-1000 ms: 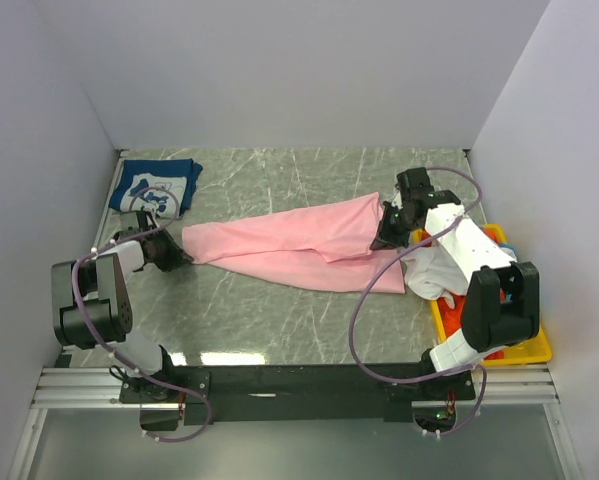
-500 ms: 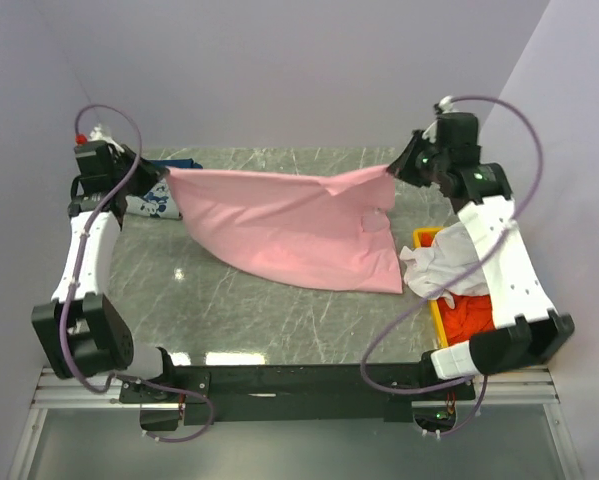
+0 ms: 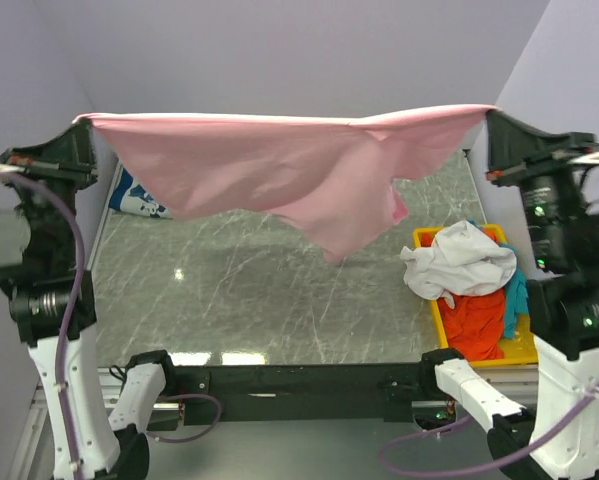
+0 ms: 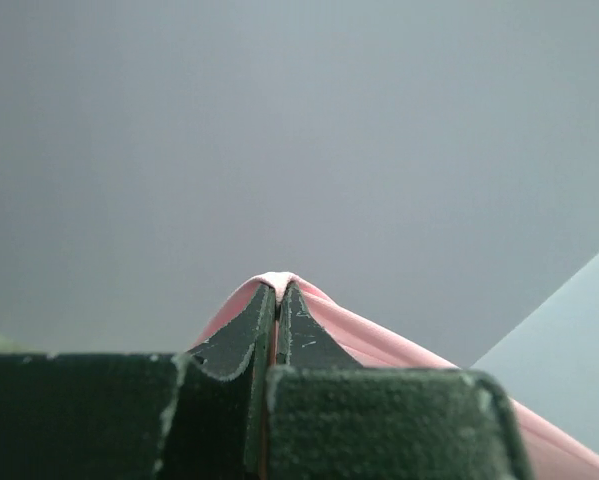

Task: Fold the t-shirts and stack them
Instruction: Flatten the tshirt out

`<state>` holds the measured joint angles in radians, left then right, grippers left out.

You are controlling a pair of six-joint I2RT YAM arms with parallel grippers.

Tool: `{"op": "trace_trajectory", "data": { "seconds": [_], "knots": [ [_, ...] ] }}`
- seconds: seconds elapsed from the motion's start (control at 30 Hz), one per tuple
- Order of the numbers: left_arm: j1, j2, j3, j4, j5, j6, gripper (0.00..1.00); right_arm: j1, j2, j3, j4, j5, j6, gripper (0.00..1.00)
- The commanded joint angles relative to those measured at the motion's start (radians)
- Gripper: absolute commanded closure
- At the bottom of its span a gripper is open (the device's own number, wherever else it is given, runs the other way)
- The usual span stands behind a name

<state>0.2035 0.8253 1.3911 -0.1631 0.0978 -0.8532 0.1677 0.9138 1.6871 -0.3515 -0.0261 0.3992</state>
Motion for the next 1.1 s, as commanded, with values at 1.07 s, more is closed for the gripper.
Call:
{"op": "trace_trajectory", "data": {
  "seconds": [1.07],
  "knots": [
    [-0.009,0.263,0.099,0.284,0.074,-0.04,1.0,-0.007,0.286,0.16,0.205,-0.031,-0.049,1.0]
  ]
}}
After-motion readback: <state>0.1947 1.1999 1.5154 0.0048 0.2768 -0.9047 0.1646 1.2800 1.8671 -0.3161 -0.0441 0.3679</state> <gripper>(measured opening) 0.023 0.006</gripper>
